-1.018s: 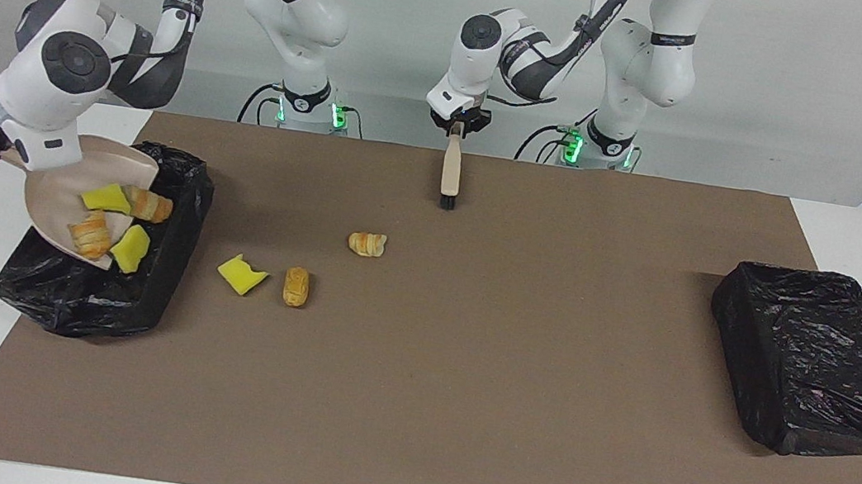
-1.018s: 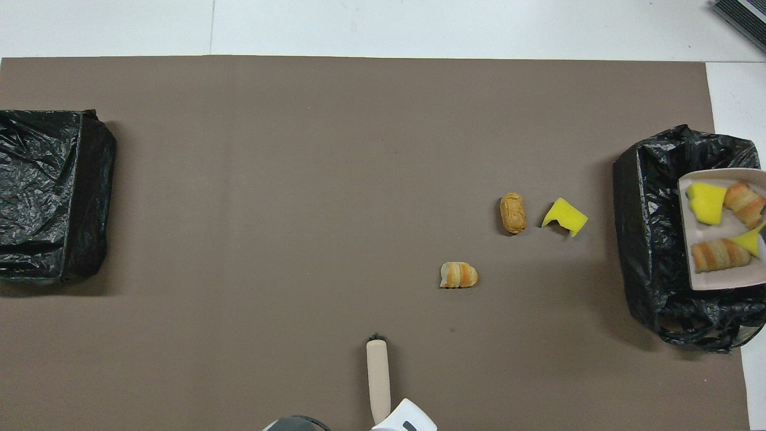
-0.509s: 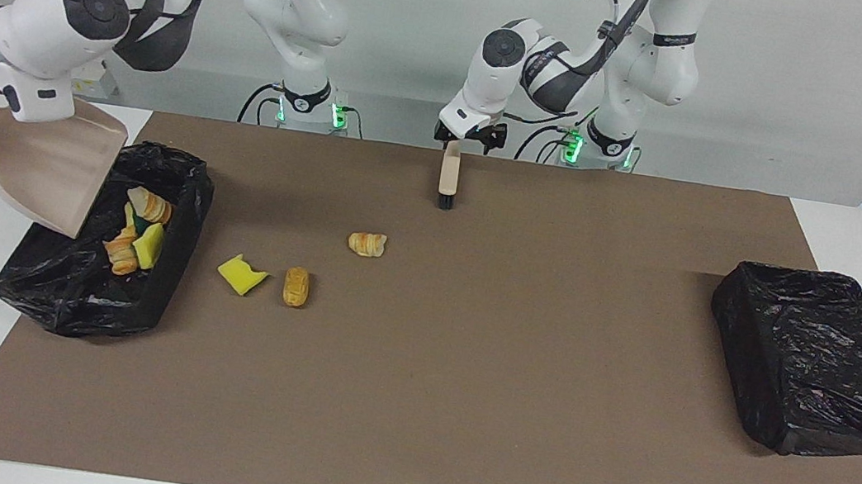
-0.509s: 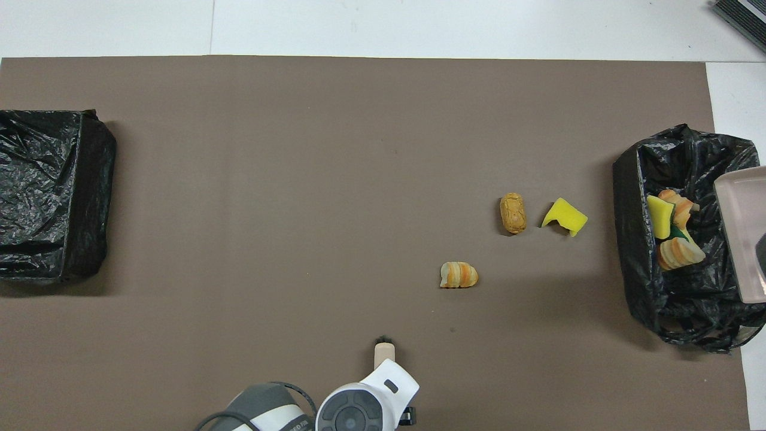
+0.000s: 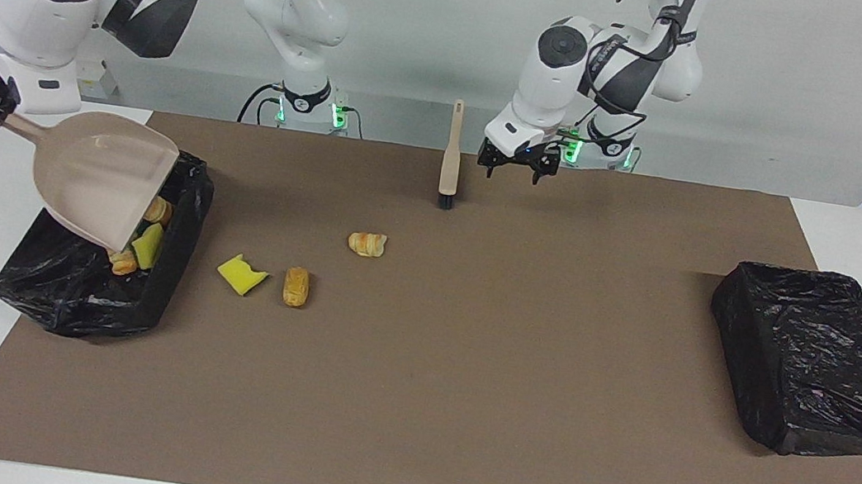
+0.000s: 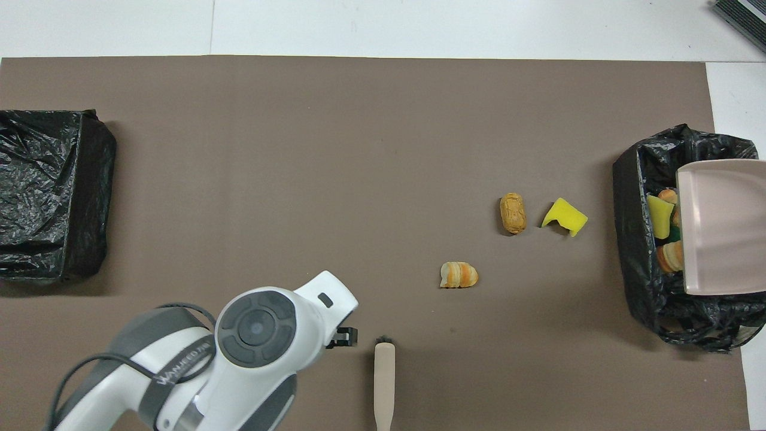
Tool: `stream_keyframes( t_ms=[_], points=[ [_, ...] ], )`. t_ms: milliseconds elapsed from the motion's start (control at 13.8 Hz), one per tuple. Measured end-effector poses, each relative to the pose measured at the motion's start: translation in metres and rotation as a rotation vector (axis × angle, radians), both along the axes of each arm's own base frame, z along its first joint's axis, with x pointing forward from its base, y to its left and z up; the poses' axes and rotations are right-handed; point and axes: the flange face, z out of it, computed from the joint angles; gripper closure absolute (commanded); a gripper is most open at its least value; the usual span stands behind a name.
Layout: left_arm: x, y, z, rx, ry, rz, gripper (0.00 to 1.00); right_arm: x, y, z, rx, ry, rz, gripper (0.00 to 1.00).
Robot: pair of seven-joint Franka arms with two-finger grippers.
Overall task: Sweep and dump trash in bin
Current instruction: 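Tip the dustpan over the black bag with the right gripper, then bring the empty dustpan back and set it on the mat with the right gripper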
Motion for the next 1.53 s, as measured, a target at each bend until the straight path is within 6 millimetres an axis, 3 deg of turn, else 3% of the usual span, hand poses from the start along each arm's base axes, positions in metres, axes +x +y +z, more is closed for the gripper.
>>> stream_keyframes(
  t_ms=[218, 582, 872, 1018, 1236, 1381, 1527],
  points=[
    [0.036, 0.046, 0.025, -0.011, 0.008, -0.036, 0.0, 0.01, 0.039, -0.009, 0.13, -0.083, -0.068, 1.0],
    [0.069, 0.101, 0.071, -0.022, -0.019, -0.131, 0.0, 0.025, 0.156, -0.046, 0.259, -0.195, -0.278, 1.0],
    [0.098, 0.163, 0.119, -0.022, -0.08, -0.168, 0.0, 0.025, 0.236, -0.071, 0.311, -0.28, -0.538, 1.0],
    [0.108, 0.193, 0.142, -0.029, -0.111, -0.166, 0.0, 0.02, 0.286, -0.083, 0.314, -0.338, -0.679, 1.0],
    [0.117, 0.221, 0.167, -0.033, -0.157, -0.169, 0.0, 0.009, 0.346, -0.099, 0.347, -0.377, -0.912, 1.0],
    [0.124, 0.23, 0.177, -0.034, -0.173, -0.164, 0.0, 0.005, 0.377, -0.108, 0.357, -0.403, -1.052, 1.0],
    [0.137, 0.239, 0.186, -0.035, -0.188, -0.147, 0.0, -0.003, 0.421, -0.121, 0.373, -0.421, -1.164, 1.0]
  ],
)
